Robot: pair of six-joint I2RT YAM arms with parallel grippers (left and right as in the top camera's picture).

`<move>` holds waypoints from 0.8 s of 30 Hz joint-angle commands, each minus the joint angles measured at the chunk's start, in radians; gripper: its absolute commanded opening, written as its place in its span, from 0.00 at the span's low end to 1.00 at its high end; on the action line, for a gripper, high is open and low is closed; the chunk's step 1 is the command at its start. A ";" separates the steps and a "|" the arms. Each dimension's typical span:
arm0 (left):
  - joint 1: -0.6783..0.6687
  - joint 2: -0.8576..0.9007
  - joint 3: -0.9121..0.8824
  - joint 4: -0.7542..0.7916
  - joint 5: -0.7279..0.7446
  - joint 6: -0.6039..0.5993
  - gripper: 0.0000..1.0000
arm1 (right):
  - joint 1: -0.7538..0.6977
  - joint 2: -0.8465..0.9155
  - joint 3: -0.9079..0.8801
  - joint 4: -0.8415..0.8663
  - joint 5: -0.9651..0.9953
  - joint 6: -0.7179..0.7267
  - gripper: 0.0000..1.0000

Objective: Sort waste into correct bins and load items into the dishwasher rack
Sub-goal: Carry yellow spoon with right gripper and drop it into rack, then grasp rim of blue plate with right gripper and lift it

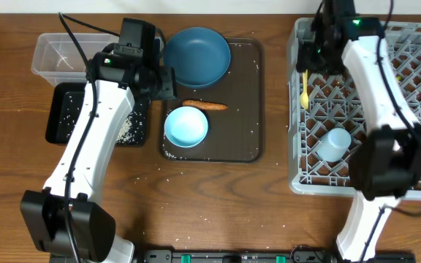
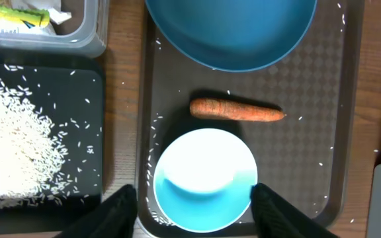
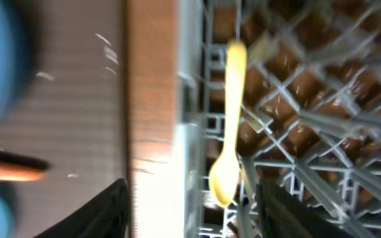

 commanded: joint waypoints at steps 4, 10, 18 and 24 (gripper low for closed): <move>0.002 0.009 -0.009 0.009 -0.012 0.004 0.72 | 0.088 -0.209 0.006 0.097 -0.053 0.008 0.66; 0.002 0.009 -0.009 0.006 -0.012 0.004 0.85 | 0.219 -0.162 0.006 0.257 0.002 0.105 0.70; 0.002 0.009 -0.009 -0.014 -0.013 0.004 0.90 | 0.332 0.050 0.006 0.456 0.107 0.247 0.71; 0.002 0.009 -0.009 -0.028 -0.013 0.004 0.93 | 0.354 0.214 0.006 0.535 0.100 0.350 0.60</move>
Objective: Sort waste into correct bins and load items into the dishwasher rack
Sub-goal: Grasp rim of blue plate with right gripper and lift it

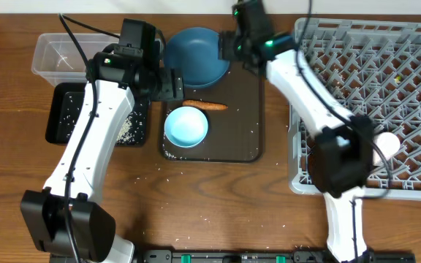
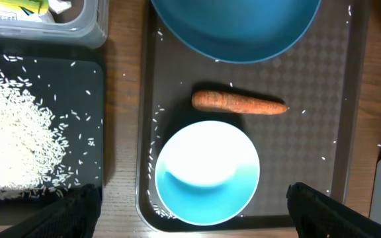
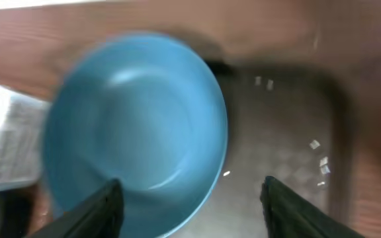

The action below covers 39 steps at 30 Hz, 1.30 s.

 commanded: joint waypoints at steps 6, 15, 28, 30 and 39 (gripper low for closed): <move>0.002 0.008 -0.008 -0.007 -0.013 0.005 0.93 | 0.011 0.146 -0.003 0.029 -0.018 0.118 0.36; 0.002 0.008 -0.008 -0.007 -0.013 0.006 0.93 | 0.011 0.190 -0.003 -0.024 -0.017 0.117 0.14; 0.002 0.008 -0.008 -0.007 -0.013 0.005 1.00 | -0.007 0.184 -0.003 -0.104 -0.039 0.097 0.01; 0.002 0.008 -0.008 -0.007 -0.013 0.006 1.00 | -0.018 0.179 -0.003 -0.127 -0.041 0.089 0.01; 0.002 0.008 -0.008 -0.006 -0.013 0.006 1.00 | -0.084 0.055 -0.003 -0.177 -0.043 -0.014 0.01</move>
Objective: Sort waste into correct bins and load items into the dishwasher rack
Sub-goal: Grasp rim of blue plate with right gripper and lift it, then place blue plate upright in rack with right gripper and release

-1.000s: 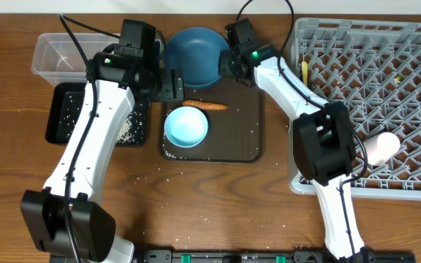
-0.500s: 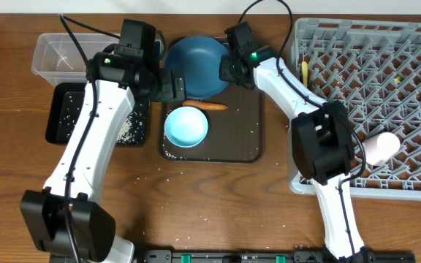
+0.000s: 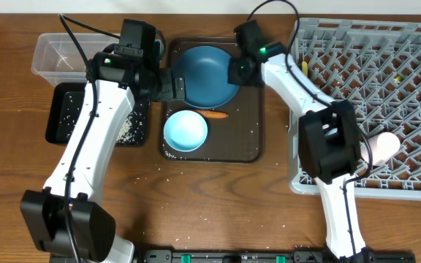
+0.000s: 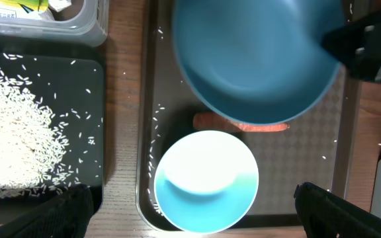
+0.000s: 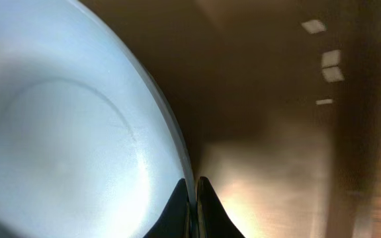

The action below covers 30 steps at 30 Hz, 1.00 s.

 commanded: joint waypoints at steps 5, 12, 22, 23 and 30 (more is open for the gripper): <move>0.002 0.008 -0.008 -0.003 -0.013 0.005 1.00 | -0.081 -0.242 -0.005 -0.033 0.040 -0.133 0.01; 0.002 0.008 -0.008 -0.003 -0.013 0.006 1.00 | -0.158 -0.472 -0.005 -0.120 0.217 -0.138 0.01; 0.002 0.008 -0.008 -0.003 -0.013 0.005 0.99 | -0.288 -0.661 -0.005 -0.285 0.990 -0.213 0.01; 0.002 0.008 -0.008 -0.003 -0.013 0.005 0.99 | -0.299 -0.663 -0.005 -0.298 1.040 -0.219 0.01; 0.002 0.008 -0.008 -0.003 -0.013 0.005 0.99 | -0.433 -0.650 -0.006 -0.350 1.190 -0.404 0.01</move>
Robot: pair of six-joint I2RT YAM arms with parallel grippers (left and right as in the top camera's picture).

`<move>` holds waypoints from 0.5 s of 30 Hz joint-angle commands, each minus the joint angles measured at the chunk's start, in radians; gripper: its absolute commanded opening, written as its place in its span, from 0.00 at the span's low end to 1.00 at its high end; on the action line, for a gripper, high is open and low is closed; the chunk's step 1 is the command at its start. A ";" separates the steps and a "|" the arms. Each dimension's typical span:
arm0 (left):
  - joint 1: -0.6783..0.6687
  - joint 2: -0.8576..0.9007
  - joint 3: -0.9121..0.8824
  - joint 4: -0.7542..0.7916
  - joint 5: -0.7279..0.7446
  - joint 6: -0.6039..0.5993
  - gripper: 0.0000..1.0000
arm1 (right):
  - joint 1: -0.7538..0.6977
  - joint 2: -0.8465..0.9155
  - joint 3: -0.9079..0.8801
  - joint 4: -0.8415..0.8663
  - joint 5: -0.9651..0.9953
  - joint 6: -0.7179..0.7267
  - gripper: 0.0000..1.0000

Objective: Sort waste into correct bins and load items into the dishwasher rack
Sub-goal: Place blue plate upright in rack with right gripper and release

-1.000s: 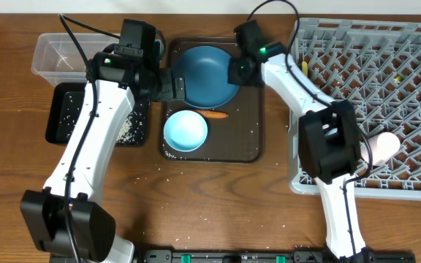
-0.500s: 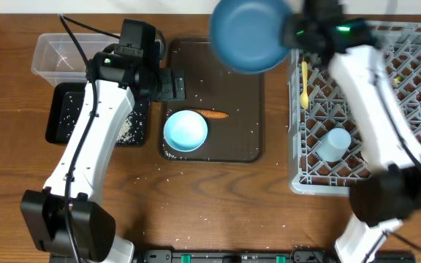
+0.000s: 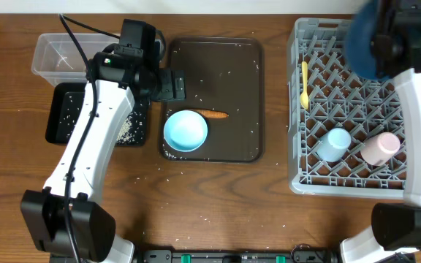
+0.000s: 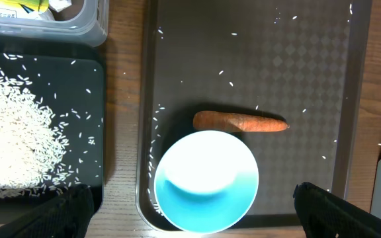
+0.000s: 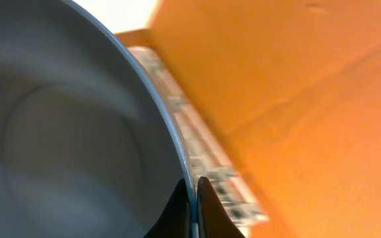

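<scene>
A big dark-blue bowl (image 3: 362,38) hangs over the far part of the grey dishwasher rack (image 3: 357,186), with my right gripper (image 5: 194,193) shut on its rim; the bowl (image 5: 65,145) fills the right wrist view. On the brown tray (image 3: 236,58) lie a carrot (image 4: 240,121) and a small light-blue bowl (image 4: 206,180), touching. My left gripper (image 4: 207,218) hovers wide open above the small bowl, holding nothing.
The rack holds a yellow spoon (image 3: 305,84), a light-blue cup (image 3: 335,142) and a pink cup (image 3: 381,148). Left of the tray are a clear bin (image 3: 61,55) with wrappers and a black bin (image 4: 25,132) of rice. Rice grains dot the tray and table.
The right gripper, still shut on the big bowl's rim, has gone from just above the tray to over the rack's far side. The carrot now shows whole. The left arm has not moved.
First the right gripper was open over the rack by the yellow spoon, with the big bowl resting on the tray. Then it hung open above that bowl. Then it gripped the rim with the bowl over the carrot. Now the bowl is above the rack; the carrot lies nearer the small bowl.
</scene>
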 commanded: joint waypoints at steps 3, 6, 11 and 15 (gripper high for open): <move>0.002 0.008 -0.008 -0.003 -0.013 0.006 0.99 | -0.108 0.000 0.006 0.001 0.165 -0.128 0.01; 0.002 0.008 -0.008 -0.003 -0.013 0.005 0.99 | -0.157 0.009 0.006 0.021 0.165 -0.177 0.01; 0.002 0.008 -0.008 -0.003 -0.013 0.006 0.99 | -0.224 0.028 0.006 0.187 0.137 -0.365 0.01; 0.002 0.008 -0.008 -0.003 -0.013 0.006 0.99 | -0.263 0.054 0.006 0.283 0.033 -0.550 0.01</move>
